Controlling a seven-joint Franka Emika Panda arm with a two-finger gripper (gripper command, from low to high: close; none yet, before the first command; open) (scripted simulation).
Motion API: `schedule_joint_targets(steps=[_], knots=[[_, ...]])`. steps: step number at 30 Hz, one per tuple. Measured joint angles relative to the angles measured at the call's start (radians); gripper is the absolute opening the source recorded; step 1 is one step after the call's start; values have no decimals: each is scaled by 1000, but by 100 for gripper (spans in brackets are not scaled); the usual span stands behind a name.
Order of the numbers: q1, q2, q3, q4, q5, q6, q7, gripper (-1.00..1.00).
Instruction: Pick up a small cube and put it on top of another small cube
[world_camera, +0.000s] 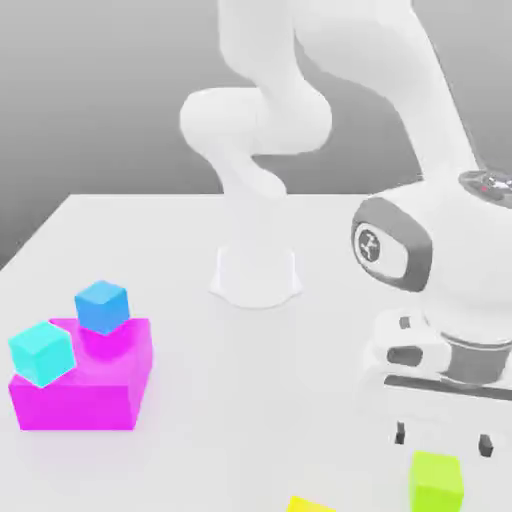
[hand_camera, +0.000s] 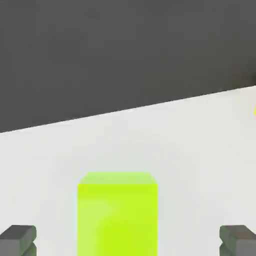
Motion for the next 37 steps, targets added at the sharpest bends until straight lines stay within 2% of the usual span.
schedule_joint_targets(steps=[1,2,9,13,14,23,29,33,34,37], knots=[[19,37,-23,9,-21,27,16,0],[33,64,-40,15,-36,47,28,-100],[34,66,-40,15,-37,50,29,-100],[-21,-62,28,-17,48,-44,-33,-100],[-47,-93,18,-28,60,-67,-39,-100],[-279,-320,-179,-139,149,-187,-71,-100],[-598,-552,-370,-227,272,-298,-128,-100],[-642,-511,-419,-271,322,-202,-155,-100],[-642,-488,-420,-279,327,-171,-158,100],[-642,-488,-420,-279,327,-171,-158,100]])
